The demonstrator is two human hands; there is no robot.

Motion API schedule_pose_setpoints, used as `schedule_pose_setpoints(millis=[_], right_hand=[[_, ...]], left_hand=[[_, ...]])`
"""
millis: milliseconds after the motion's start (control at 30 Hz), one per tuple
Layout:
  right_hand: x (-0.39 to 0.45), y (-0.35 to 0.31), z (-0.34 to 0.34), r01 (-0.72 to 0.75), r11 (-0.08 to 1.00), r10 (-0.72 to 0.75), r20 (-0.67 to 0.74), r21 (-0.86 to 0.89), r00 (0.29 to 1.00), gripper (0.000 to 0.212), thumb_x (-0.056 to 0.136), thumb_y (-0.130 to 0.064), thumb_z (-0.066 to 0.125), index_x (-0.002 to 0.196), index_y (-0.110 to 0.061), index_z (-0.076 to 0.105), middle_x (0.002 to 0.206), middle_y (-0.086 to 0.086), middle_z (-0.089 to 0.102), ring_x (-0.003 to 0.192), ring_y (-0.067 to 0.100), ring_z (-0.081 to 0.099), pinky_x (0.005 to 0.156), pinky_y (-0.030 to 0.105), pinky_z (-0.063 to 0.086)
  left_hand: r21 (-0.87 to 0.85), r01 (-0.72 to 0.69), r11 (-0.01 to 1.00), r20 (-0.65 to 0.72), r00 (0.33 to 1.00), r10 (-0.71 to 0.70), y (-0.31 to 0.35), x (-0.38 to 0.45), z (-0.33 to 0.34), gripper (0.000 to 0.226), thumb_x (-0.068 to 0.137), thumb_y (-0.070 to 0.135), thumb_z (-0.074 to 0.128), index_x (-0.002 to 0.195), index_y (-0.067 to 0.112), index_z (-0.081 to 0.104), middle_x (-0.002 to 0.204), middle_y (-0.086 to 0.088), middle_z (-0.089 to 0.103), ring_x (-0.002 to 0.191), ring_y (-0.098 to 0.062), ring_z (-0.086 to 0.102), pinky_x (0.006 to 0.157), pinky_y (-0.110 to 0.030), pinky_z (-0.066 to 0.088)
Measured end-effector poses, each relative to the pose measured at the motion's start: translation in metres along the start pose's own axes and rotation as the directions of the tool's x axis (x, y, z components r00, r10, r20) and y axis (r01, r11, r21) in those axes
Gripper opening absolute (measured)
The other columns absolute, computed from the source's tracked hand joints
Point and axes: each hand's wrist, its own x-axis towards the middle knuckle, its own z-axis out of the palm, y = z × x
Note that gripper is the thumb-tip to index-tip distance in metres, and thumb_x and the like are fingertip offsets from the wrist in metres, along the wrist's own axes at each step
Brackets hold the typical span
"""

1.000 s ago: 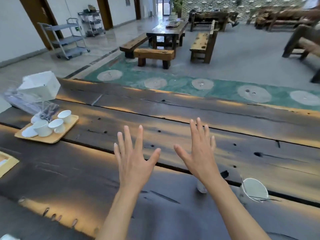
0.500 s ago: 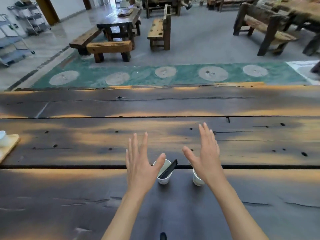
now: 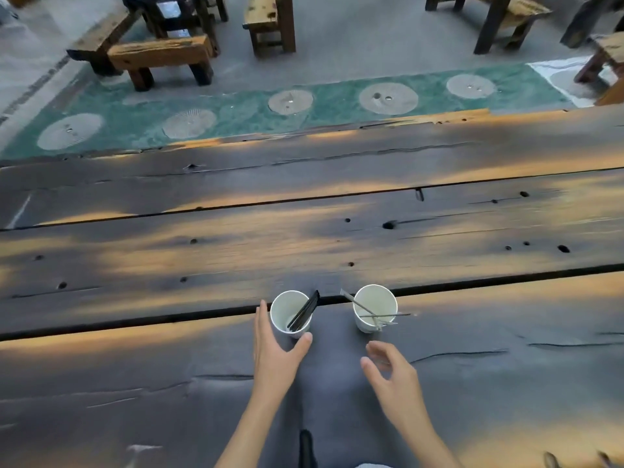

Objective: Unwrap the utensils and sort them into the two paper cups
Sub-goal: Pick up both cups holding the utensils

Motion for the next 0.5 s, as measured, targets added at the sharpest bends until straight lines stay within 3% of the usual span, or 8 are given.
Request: schedule_pose_setpoints(millis=[100,167,267,367,500], right_hand=[[0.008,0.012,-0.003,-0.131,0.988,0.138,-0.093,0.081,0.986,0.018,0.087,-0.01,0.071,0.103,-0.017,0.065,0.099,-0.004,0.071,0.088,-0.003,0.066,0.094,0.039,0.053],[0.016,0.018,-0.004,-0.171,0.979,0.188,-0.162,0.115,0.969,0.021,0.087,-0.01,0.072,0.106,-0.012,0.063,0.099,0.002,0.07,0.086,0.004,0.066,0.093,0.041,0.052],[0.031,0.023,-0.002,-0.218,0.966,0.237,-0.143,0.139,0.961,0.044,0.084,-0.012,0.075,0.124,-0.012,0.056,0.12,0.004,0.064,0.105,0.018,0.061,0.098,0.036,0.047],[0.046,0.026,0.001,-0.214,0.967,0.227,-0.088,0.135,0.97,0.065,0.081,-0.015,0.078,0.137,-0.017,0.045,0.136,-0.002,0.053,0.127,0.015,0.049,0.108,0.037,0.041],[0.062,0.019,0.004,-0.167,0.967,0.18,-0.053,0.192,0.982,0.074,0.078,-0.009,0.08,0.139,-0.022,0.039,0.136,-0.002,0.05,0.127,0.01,0.046,0.104,0.026,0.035]], left_hand=[[-0.085,0.088,0.993,0.006,0.996,-0.087,-0.006,0.004,0.003,0.108,0.077,0.036,0.081,0.156,0.036,0.007,0.165,0.014,0.012,0.15,-0.007,0.013,0.122,-0.04,0.019],[-0.138,0.156,0.978,0.004,0.988,-0.157,-0.011,0.007,0.003,0.107,0.076,0.036,0.083,0.156,0.038,0.011,0.163,0.017,0.017,0.149,-0.008,0.019,0.119,-0.038,0.023],[-0.159,0.192,0.968,0.012,0.981,-0.192,-0.019,0.012,0.006,0.107,0.074,0.032,0.085,0.155,0.038,0.015,0.159,0.019,0.023,0.145,-0.007,0.026,0.114,-0.032,0.028],[-0.176,0.176,0.969,0.033,0.984,-0.172,-0.022,0.016,0.011,0.106,0.073,0.025,0.086,0.154,0.037,0.019,0.154,0.02,0.033,0.139,-0.003,0.033,0.108,-0.027,0.029],[-0.203,0.124,0.971,0.056,0.992,-0.115,-0.019,0.024,0.017,0.095,0.073,0.015,0.085,0.146,0.042,0.03,0.134,0.032,0.049,0.123,0.009,0.047,0.104,-0.023,0.037]])
